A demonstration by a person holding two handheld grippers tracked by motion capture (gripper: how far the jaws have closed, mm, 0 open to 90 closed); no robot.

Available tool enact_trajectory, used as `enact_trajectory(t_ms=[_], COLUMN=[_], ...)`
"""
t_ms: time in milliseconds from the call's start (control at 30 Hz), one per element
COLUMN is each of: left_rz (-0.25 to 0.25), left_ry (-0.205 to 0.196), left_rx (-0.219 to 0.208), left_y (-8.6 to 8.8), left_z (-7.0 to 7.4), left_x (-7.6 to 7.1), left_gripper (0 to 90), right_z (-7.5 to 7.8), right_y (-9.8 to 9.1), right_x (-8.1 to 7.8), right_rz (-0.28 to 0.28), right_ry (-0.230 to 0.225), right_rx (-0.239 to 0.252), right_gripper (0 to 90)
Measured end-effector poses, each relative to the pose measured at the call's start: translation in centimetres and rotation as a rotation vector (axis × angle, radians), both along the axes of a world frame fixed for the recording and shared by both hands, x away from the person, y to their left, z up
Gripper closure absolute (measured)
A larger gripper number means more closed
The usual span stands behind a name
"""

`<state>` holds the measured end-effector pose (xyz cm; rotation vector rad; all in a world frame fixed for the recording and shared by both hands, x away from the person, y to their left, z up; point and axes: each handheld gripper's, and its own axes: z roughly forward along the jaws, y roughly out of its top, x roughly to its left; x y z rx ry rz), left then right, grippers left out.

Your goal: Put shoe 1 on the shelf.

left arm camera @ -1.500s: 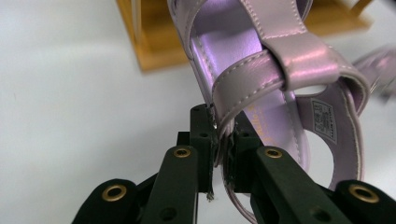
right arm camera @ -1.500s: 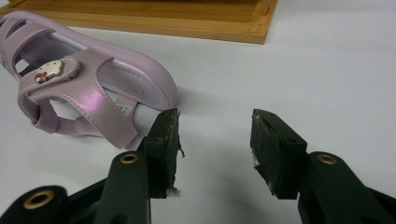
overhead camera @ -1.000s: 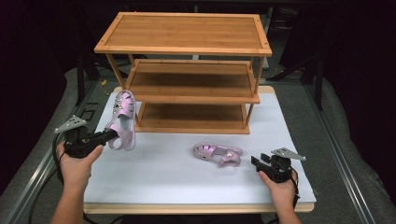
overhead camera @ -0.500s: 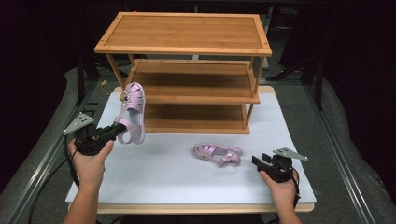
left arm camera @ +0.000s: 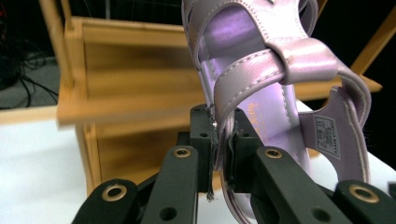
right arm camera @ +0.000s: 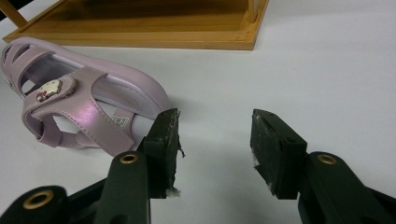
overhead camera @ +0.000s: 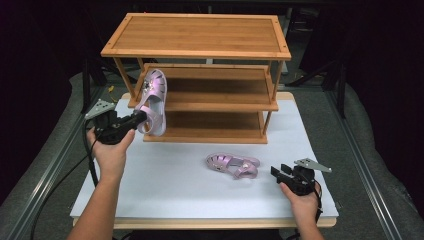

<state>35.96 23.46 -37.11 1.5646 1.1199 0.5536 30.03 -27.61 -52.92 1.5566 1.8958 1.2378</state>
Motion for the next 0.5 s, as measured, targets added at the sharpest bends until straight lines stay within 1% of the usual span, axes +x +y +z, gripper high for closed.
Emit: enact_trajectory(t_ms=[33,67,100,133,200,233,267,300,333,367,400,500], left_rz=[0.009,0.009,0.02,0.02,0.03,0.037,0.037,0.051,0.051,0.068,0.068,0.084], left_ry=[-0.001,-0.001,0.001,0.001,0.001,0.002,0.002,-0.002,-0.002,0.001,0.001,0.014], left_rx=[0.003,0.003,0.005,0.005,0.008,0.018,0.018,0.024,0.024,0.021,0.021,0.0], left_y=[-0.8,-0.8,-1.6,-1.6,-2.3,-2.9,-2.9,-3.5,-3.5,-3.9,-3.9,-4.7], left_z=[0.5,0.5,1.0,1.0,1.3,1.6,1.6,1.8,1.8,2.0,2.0,2.0], left_x=[0.8,0.8,1.7,1.7,2.6,3.3,3.3,4.2,4.2,5.1,5.1,6.6], left_gripper=[83.1,83.0,83.1,83.1,83.0,83.1,83.1,83.1,83.0,83.0,83.1,83.1], right_z=[0.0,0.0,0.0,0.0,0.1,0.1,0.1,0.1,0.1,0.2,0.2,0.2], right_y=[-0.1,-0.1,-0.2,-0.2,-0.3,-0.3,-0.3,-0.5,-0.5,-0.5,-0.5,-0.7], right_x=[0.0,0.0,0.0,0.0,-0.1,-0.1,-0.1,-0.1,-0.1,-0.2,-0.2,-0.2], right_rz=[-0.003,-0.003,-0.003,-0.003,-0.004,-0.006,-0.006,-0.008,-0.008,-0.012,-0.012,-0.007], right_ry=[0.0,0.0,-0.003,-0.003,-0.005,-0.006,-0.006,-0.007,-0.007,-0.008,-0.008,-0.015], right_rx=[-0.001,-0.001,0.003,0.003,0.008,0.01,0.01,0.014,0.014,0.024,0.024,0.029], right_gripper=[51.9,51.9,51.9,51.9,51.9,51.9,51.9,51.8,51.8,51.8,51.8,51.8])
